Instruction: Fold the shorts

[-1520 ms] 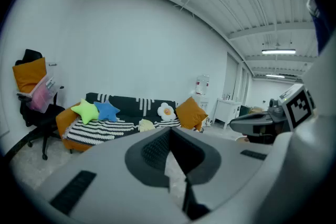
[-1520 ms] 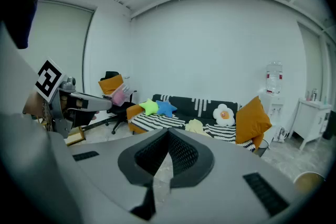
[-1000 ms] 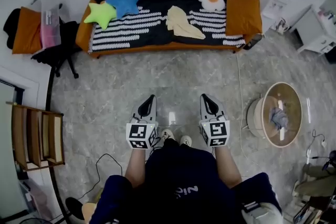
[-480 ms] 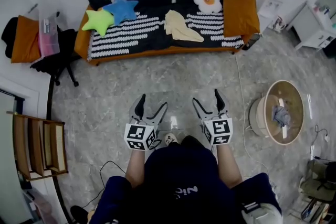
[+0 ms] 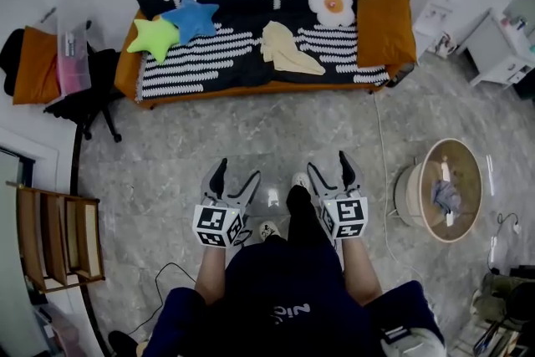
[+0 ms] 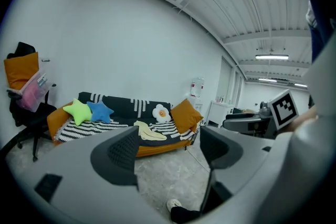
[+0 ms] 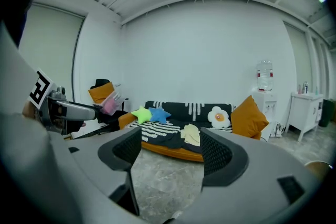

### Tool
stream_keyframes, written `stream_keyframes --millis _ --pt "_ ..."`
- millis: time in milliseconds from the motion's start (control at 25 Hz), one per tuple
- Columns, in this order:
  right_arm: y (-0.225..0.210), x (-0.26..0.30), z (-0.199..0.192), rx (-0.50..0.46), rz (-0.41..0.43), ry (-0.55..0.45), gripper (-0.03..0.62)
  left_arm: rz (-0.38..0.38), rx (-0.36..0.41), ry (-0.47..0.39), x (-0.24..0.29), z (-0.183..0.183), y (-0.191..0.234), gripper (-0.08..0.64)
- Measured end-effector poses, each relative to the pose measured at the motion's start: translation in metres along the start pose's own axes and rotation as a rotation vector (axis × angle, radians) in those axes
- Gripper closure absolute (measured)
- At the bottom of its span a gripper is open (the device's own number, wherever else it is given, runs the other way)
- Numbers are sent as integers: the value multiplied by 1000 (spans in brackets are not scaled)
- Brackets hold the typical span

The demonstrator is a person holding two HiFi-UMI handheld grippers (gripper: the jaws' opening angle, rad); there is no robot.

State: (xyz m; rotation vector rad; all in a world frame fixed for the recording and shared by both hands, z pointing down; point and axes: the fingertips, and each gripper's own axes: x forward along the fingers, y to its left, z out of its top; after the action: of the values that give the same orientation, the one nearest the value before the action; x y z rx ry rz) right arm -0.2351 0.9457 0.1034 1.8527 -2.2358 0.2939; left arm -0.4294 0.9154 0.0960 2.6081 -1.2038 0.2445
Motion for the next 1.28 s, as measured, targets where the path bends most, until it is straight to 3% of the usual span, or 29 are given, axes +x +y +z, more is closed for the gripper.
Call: stream_keyframes --millis 360,560,880,1280 --pt "-46 82 34 -58 95 0 270 38 -13 -17 79 34 17 199" --pt "-81 126 58 -97 153 5 277 49 -70 -47 137 63 26 201" --pt "-149 174 76 -115 187 18 290 107 -71 -61 211 85 30 200" --pt "-188 207 68 -35 211 79 309 141 -67 -42 256 101 40 200"
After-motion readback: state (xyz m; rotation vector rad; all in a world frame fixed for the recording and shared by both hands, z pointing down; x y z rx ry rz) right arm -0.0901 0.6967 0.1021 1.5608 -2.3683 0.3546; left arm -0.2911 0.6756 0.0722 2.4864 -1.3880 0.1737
